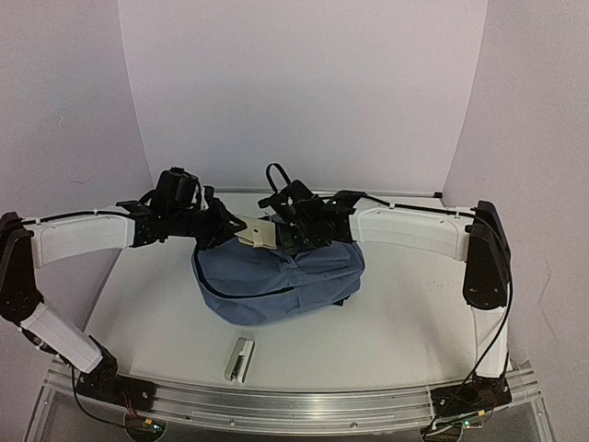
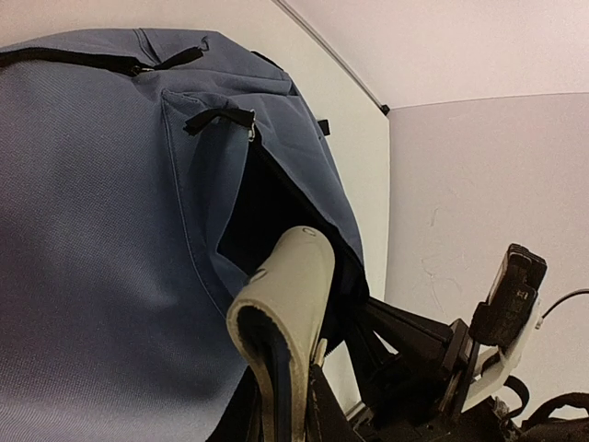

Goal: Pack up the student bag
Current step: Place the personal item in the student bag.

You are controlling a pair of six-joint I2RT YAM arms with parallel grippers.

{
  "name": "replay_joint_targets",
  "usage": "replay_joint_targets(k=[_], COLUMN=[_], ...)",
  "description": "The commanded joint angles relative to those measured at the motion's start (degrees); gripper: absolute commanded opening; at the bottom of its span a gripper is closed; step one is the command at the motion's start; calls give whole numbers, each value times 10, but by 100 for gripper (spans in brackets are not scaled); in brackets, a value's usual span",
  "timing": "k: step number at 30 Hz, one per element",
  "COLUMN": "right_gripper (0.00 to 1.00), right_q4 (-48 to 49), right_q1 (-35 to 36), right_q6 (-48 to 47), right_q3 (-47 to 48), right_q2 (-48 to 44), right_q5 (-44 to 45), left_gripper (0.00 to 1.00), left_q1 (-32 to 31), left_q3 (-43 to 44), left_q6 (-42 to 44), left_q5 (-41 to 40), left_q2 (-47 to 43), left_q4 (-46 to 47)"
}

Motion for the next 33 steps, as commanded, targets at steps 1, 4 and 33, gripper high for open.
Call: replay_joint_targets(k=[1,4,33], right_gripper=[0,0,0], right_q4=[34,36,55], right_q1=[-6,-6,-7], right_q6=[9,11,22], right_q3=[-6,-10,-18], right_q2=[-39,-41,-63], right_q5=[-3,-4,-5], left_gripper=[0,0,0], left_q1=[4,4,-11], left_q3=[33,29,25], left_q6=[-37,-53,-108], left_q5=[5,2,36], left_q2=[20,32,152], left_q4=[91,111,151])
